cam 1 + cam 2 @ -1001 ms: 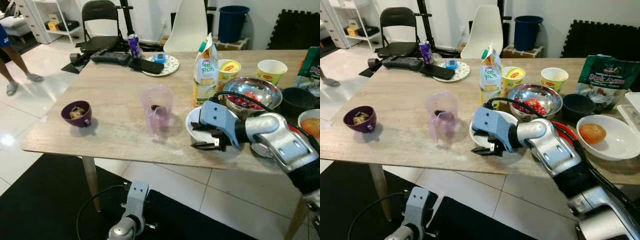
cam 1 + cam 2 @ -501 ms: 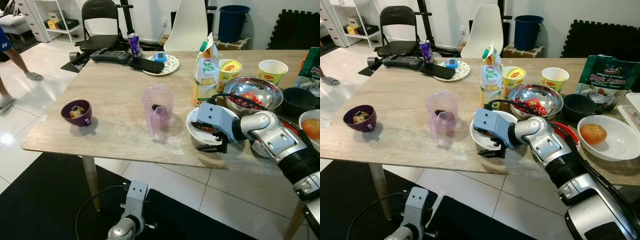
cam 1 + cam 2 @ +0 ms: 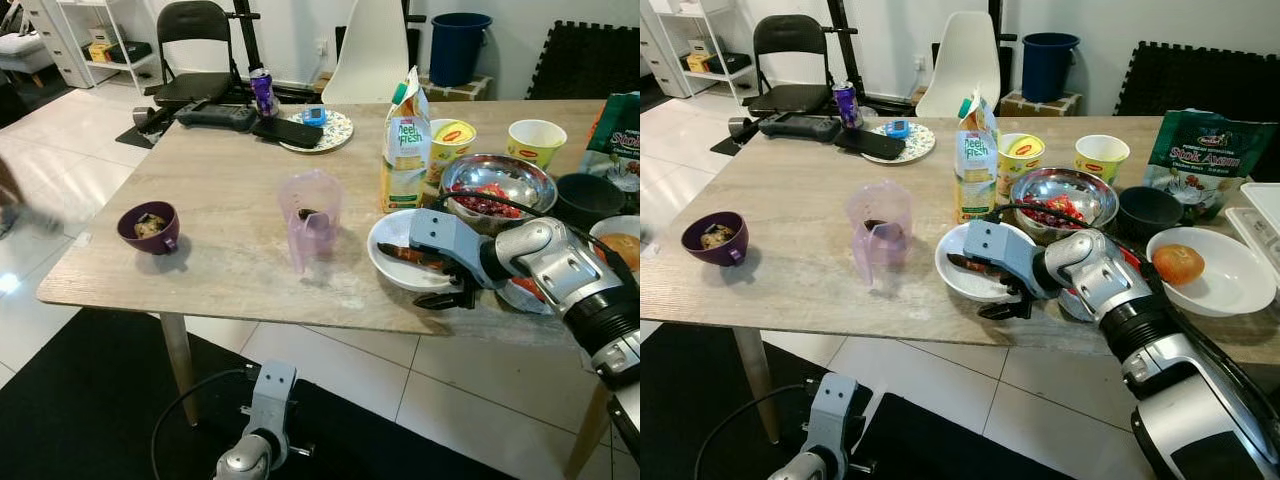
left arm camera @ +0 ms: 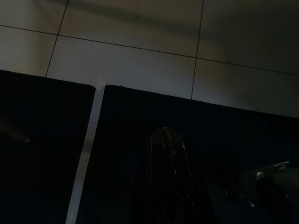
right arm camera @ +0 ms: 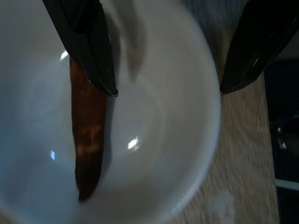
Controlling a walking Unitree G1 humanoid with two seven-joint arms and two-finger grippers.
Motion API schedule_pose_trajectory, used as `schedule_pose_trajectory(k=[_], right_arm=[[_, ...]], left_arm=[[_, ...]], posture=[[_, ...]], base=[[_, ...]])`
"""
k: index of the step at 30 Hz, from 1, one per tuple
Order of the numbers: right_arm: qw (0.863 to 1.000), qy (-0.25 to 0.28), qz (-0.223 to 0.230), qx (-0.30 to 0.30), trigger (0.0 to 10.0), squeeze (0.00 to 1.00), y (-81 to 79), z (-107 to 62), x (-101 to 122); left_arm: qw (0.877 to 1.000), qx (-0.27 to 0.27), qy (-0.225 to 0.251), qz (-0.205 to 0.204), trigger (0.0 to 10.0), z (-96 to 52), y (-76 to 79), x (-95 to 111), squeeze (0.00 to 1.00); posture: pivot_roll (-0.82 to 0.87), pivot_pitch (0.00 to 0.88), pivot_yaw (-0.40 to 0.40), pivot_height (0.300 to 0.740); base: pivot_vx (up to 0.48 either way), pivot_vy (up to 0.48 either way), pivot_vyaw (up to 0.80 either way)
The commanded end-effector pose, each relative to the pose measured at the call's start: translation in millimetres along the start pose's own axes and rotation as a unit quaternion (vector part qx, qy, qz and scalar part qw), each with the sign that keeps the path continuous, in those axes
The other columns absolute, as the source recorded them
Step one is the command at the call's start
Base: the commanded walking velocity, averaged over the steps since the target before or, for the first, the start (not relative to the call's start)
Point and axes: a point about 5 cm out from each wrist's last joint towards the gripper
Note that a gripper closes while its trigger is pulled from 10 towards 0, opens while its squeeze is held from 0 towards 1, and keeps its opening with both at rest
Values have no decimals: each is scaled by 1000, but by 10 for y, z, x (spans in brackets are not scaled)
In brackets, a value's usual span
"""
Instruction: Restocking fridge
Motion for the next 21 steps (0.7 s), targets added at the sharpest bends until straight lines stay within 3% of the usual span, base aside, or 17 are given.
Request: schedule_pose_trajectory(k=[1, 10, 21], right_arm=[[1000, -12, 0, 0, 10000, 0, 24, -20, -9], [998, -43, 38, -11, 10000, 0, 34, -24, -154], [995, -84, 45, 14, 10000, 0, 16, -91, -293]], left_arm=[[1000, 6, -19, -4, 10000, -19, -17, -93, 0], [1000, 8, -21, -6, 10000, -14, -27, -96, 0], [1000, 7, -20, -8, 10000, -7, -21, -84, 0]], posture=[[-78, 103, 29, 740], [-78, 100, 31, 740], [-80, 99, 29, 740]], base=[[0, 0, 0], [0, 0, 0], [0, 0, 0]])
Point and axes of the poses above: a point about 5 cm out from each wrist's last joint towards the gripper, its own z axis pointing out of the wrist towards the gripper, its own x axis along the axis of the wrist's last joint, y = z × x, and after that the axes turned 8 degrees about -z, right-handed
